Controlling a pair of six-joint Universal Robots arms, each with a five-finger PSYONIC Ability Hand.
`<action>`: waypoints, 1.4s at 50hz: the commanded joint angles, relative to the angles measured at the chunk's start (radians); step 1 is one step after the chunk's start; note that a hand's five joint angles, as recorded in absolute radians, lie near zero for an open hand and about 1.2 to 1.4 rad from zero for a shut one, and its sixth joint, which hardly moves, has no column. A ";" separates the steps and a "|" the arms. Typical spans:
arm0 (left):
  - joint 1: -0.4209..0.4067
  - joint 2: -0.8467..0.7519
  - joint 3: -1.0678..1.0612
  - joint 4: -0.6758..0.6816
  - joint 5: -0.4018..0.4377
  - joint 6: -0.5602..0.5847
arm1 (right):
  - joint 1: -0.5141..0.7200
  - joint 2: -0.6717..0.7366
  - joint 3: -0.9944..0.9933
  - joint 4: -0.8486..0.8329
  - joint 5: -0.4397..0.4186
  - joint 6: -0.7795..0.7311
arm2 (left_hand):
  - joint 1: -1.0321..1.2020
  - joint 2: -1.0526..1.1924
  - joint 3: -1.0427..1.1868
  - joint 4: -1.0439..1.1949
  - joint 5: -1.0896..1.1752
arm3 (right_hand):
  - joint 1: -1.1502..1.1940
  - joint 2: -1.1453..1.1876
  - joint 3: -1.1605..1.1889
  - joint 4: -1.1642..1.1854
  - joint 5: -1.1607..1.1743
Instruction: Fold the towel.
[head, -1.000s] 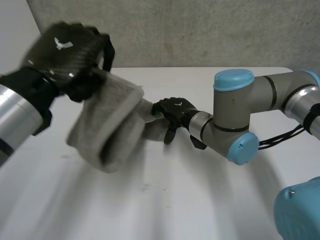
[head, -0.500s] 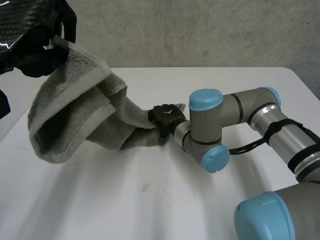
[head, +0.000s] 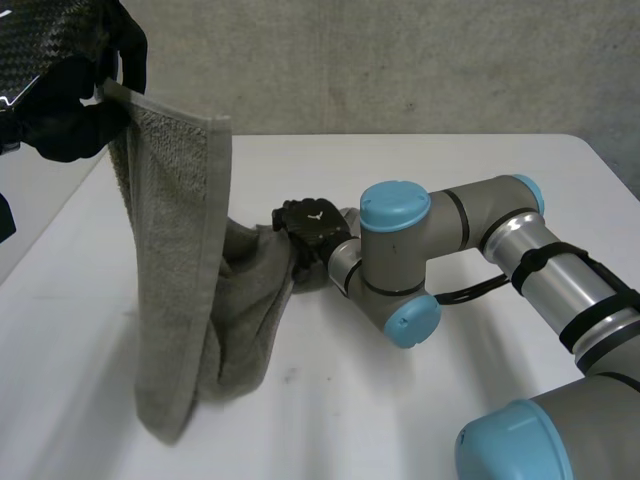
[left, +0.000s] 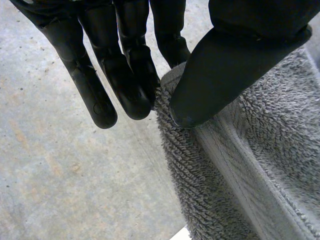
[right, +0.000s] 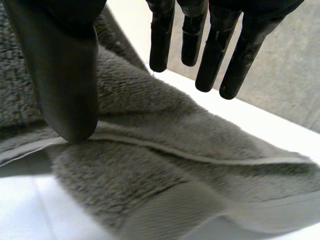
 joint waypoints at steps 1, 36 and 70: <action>0.026 0.000 0.012 0.004 0.003 -0.002 | 0.012 0.019 0.001 0.001 -0.012 0.044 | 0.203 0.181 0.181 0.178 0.195 | 0.019 0.105 0.018 0.021 0.006; 0.219 -0.166 0.024 0.118 0.004 -0.157 | -0.233 -0.454 0.079 0.203 -0.078 -0.168 | 0.203 0.181 0.181 0.178 0.195 | 0.910 0.997 0.909 0.912 0.897; 0.081 -0.804 0.161 0.104 -0.005 -0.159 | -0.186 -1.001 1.199 0.229 -0.081 -0.702 | 0.203 0.181 0.181 0.178 0.195 | 0.910 0.997 0.909 0.912 0.897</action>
